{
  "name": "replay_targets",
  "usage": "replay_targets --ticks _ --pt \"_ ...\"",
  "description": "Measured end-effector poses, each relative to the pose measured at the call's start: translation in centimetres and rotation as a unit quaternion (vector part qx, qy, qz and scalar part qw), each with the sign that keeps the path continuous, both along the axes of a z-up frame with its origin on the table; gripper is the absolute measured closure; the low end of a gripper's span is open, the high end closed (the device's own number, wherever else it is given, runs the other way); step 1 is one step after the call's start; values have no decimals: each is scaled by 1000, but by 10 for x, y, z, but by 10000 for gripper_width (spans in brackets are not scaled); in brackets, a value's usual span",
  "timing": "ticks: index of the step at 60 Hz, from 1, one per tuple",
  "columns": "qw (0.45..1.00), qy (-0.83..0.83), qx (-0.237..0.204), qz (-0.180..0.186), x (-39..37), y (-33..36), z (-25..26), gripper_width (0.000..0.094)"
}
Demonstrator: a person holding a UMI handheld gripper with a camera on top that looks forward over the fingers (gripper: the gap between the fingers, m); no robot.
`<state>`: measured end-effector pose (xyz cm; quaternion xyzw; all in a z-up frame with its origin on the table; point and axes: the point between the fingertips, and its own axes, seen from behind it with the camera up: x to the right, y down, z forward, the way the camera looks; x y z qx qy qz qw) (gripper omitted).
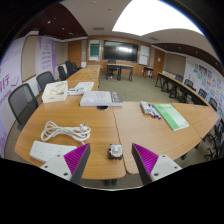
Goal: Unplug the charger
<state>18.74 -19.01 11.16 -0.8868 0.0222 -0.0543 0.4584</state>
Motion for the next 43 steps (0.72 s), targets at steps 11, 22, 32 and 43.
replay_targets --ticks 11,22,32,43 --pt "999 -25 23 1 -20 -89 52 84" --pt "999 -30 21 -3 -33 -167 73 84" --pt "999 -32 32 4 -39 -197 88 84" --pt "998 -39 45 15 -43 -201 98 84"
